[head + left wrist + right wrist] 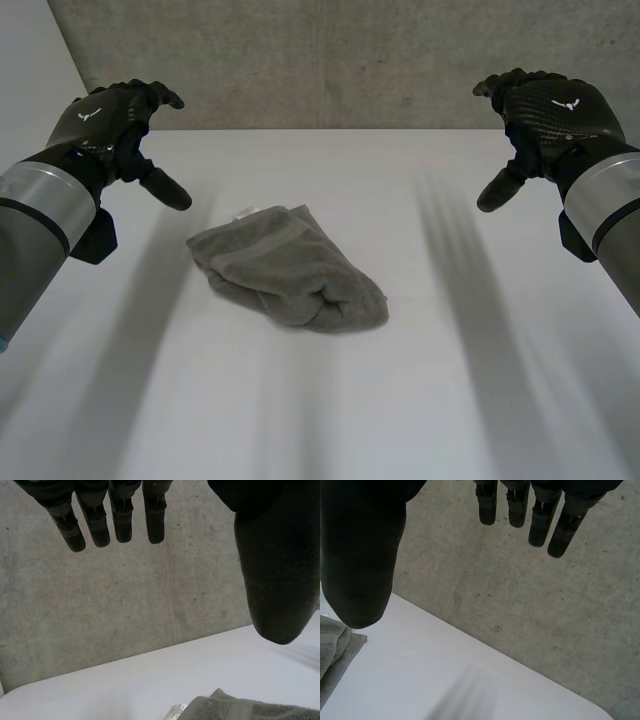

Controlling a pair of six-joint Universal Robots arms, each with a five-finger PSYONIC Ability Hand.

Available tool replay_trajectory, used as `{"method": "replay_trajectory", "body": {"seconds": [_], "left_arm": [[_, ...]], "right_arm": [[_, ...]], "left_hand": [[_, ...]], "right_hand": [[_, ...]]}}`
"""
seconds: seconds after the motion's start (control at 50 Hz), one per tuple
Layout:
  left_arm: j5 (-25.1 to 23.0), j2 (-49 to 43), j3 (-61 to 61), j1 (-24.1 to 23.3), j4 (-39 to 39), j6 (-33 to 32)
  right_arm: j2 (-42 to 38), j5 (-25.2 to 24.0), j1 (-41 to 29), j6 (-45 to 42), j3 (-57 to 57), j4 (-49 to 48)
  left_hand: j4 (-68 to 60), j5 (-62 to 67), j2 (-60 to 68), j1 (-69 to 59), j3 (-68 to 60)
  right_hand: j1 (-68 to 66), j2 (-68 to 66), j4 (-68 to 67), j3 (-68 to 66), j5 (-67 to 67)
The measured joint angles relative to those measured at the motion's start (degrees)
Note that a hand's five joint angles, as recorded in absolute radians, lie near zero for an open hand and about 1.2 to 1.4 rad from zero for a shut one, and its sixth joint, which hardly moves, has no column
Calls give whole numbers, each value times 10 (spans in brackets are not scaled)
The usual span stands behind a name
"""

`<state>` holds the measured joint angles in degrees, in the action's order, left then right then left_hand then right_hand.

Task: Fold the towel.

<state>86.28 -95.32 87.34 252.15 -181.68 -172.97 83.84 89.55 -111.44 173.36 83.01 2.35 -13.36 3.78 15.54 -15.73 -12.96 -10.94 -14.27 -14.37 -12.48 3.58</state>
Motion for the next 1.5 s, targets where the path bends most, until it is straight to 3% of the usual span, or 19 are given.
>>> {"method": "replay_trajectory", "body": {"seconds": [0.54, 0.76, 0.94, 1.06, 1.24, 1.34, 1.4, 1.46, 1.5], "left_arm": [[-4, 1, 12, -14, -5, -2], [-36, -40, 19, -22, -53, -21], [-134, -161, -7, -55, -77, -193], [-154, -234, -40, -82, -72, -289], [-154, -300, -63, -93, -65, -350], [-153, -309, -64, -94, -62, -364], [-153, -309, -64, -94, -61, -367], [-153, -306, -67, -95, -60, -368], [-153, -303, -70, -96, -59, -367]], "right_arm": [[4, 2, 0, 7, 8, -2], [-47, -50, -7, 4, 11, 6], [-162, -109, -16, 18, 11, 17], [-228, -116, -34, 47, 7, 12], [-298, -115, -62, 104, -10, -16], [-331, -115, -80, 137, -23, -31], [-343, -114, -88, 149, -28, -38], [-345, -112, -94, 156, -31, -50], [-340, -111, -94, 158, -30, -58]], "left_hand": [[0, -2, -5, 0, 0], [0, -2, -5, 0, 0], [0, -2, -5, 0, 0], [0, -2, -6, 0, 0], [0, -2, -6, 0, 0], [0, 6, -3, -2, 0], [0, 105, 84, -82, 0], [0, 401, 404, -389, 0], [0, 544, 548, -528, 0]], "right_hand": [[0, 0, 0, 0, 0], [0, 0, 0, 0, 0], [0, 0, 0, 0, 0], [0, 0, 0, 0, 0], [-10, -1, 0, 0, 2], [-213, -184, 0, 0, 188], [-351, -322, 0, 0, 327], [-484, -461, 0, 0, 505], [-540, -531, 0, 0, 587]]}}
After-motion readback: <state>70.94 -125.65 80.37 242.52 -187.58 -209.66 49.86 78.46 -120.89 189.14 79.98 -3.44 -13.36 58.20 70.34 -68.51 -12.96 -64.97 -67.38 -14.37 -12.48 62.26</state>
